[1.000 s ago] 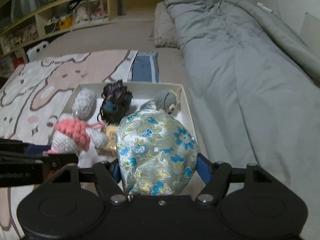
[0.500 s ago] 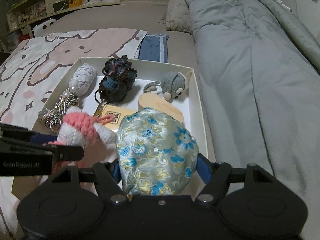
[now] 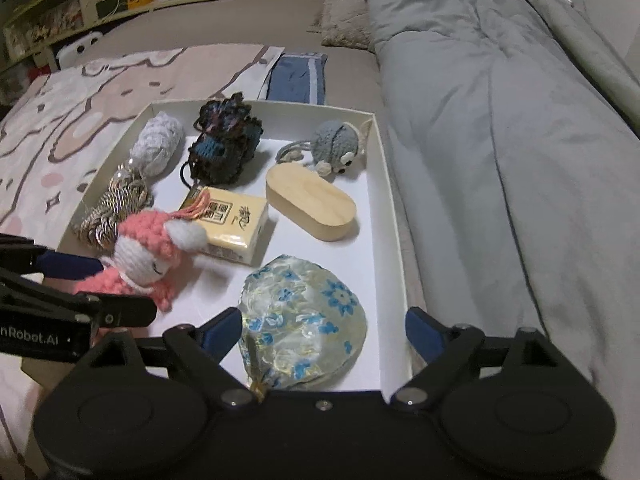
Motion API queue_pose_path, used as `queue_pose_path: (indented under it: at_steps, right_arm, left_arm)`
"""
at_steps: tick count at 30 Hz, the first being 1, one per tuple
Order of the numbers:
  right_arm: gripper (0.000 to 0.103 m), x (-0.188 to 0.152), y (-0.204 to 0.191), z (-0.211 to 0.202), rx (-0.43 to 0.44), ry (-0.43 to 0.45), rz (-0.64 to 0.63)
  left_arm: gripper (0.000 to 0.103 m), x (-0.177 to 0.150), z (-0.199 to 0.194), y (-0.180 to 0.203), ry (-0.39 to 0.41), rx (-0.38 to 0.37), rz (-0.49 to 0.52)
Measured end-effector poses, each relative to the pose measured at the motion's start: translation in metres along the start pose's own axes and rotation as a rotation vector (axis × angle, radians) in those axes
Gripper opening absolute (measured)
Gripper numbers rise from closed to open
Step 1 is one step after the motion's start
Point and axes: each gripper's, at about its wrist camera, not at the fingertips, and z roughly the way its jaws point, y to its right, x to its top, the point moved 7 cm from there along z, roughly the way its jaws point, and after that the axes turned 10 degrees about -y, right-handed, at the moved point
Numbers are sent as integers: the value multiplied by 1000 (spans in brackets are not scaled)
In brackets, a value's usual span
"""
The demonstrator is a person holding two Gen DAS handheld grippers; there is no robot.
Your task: Organize objects
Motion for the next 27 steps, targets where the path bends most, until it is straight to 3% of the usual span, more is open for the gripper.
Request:
queue_pose_path:
  at_steps: [13,21,27]
  right_arm:
    - [89,-2,-5,-29,11,41,61]
    - [92,-3,-16,-63,16,103,99]
    - [98,-5,-25,-90,12,148,114]
  left_arm:
    - [78,-3,-35,-1,40,26,7]
    - [98,-5,-76,-5,111,65,15]
    - [103,-8,-109,-8,170,106,27]
